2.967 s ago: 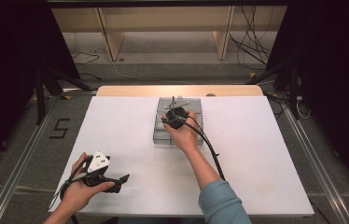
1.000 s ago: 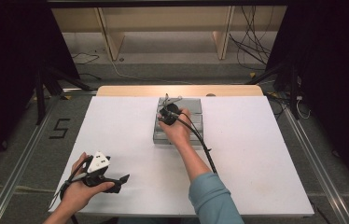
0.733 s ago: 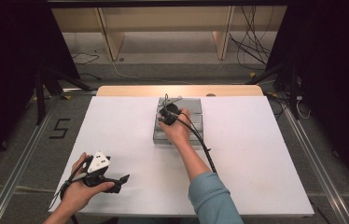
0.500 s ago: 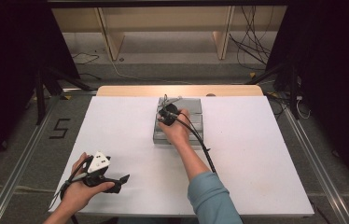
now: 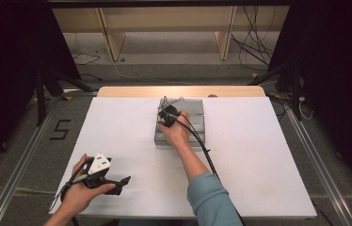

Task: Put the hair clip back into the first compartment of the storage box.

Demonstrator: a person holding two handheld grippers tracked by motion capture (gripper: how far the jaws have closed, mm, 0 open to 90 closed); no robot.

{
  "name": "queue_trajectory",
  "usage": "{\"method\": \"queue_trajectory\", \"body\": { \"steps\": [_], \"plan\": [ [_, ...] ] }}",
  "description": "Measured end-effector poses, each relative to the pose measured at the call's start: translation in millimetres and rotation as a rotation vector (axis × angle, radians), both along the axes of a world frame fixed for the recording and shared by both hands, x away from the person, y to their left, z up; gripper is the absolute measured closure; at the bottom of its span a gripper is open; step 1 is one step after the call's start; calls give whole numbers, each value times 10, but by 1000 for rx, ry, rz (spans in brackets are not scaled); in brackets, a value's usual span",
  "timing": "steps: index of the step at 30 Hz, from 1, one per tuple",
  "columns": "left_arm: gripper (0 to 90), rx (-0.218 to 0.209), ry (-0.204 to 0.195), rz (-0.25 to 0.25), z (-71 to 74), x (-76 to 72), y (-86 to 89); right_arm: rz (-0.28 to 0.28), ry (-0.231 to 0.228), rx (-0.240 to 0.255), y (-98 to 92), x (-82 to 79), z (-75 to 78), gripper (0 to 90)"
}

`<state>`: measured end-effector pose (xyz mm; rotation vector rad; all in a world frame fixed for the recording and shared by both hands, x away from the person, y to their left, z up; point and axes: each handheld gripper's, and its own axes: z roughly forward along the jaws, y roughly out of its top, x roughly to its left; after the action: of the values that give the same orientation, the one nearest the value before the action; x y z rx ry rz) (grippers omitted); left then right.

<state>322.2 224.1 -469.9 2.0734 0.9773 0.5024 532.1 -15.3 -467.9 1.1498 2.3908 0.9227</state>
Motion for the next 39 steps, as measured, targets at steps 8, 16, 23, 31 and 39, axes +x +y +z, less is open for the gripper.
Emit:
{"method": "queue_trajectory", "body": {
  "steps": [8,16,23,31,39],
  "plan": [
    [26,0,1,0,-1,2,1,-6,12,-9,-16,20,-13,709],
    [26,-2,2,-1,-2,2,-2,1,24,-28,-9,26,-46,707],
    [26,-1,2,-1,-2,1,-2,1,25,-38,2,24,-57,702],
    [26,-1,2,-2,-2,1,-1,-5,19,-29,6,9,-39,666],
    [26,0,3,0,-4,1,1,-17,9,-8,-55,-20,51,619]
  ]
}}
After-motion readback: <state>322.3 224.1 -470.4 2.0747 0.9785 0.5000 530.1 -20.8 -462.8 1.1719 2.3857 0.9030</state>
